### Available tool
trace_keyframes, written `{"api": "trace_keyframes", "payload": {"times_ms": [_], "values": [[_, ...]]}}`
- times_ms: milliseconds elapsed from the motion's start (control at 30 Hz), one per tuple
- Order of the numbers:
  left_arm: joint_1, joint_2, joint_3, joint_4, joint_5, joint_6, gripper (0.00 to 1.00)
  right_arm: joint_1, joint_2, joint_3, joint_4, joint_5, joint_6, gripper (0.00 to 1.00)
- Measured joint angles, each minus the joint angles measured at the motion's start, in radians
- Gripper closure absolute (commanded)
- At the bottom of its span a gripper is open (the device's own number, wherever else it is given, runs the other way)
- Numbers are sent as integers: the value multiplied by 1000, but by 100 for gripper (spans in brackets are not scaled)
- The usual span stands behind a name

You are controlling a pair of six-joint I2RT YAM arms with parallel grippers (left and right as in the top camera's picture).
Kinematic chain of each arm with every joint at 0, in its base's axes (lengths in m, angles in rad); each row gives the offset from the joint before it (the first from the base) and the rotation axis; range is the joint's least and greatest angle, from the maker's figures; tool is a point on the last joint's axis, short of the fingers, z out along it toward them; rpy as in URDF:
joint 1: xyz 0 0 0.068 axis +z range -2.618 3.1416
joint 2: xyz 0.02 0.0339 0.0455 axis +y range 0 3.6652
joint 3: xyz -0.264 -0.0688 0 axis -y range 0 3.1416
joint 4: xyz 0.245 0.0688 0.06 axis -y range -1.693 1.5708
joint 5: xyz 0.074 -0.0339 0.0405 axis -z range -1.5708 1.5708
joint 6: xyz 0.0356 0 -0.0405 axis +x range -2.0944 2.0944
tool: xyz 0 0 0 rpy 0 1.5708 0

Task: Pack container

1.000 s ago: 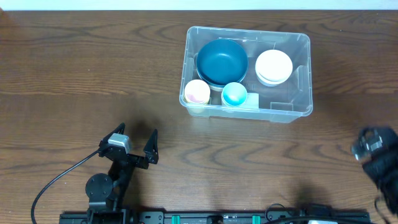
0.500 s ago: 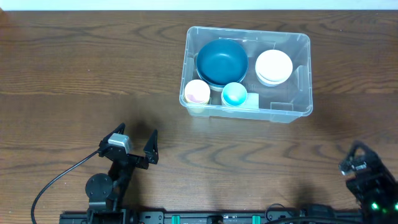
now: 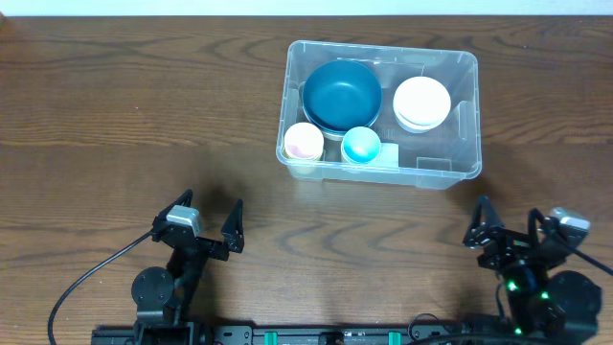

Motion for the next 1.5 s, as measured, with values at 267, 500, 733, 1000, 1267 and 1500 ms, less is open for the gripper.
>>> {"api": "trace_keyframes", "payload": {"times_ms": [267, 500, 733, 1000, 1267, 1500], "values": [[0, 0, 0, 0, 0, 0, 2, 0, -120, -204, 246, 17, -83, 1], [0, 0, 0, 0, 0, 0, 2, 7, -140, -260, 274, 21, -225, 1], [0, 0, 0, 0, 0, 0, 2, 64, -142, -303, 311, 23, -422, 1], [0, 0, 0, 0, 0, 0, 2, 68, -154, -381, 399, 22, -474, 1], [0, 0, 0, 0, 0, 0, 2, 68, -154, -422, 496, 22, -472, 1], [0, 0, 0, 0, 0, 0, 2, 68, -156, -504, 585, 22, -366, 1]]}}
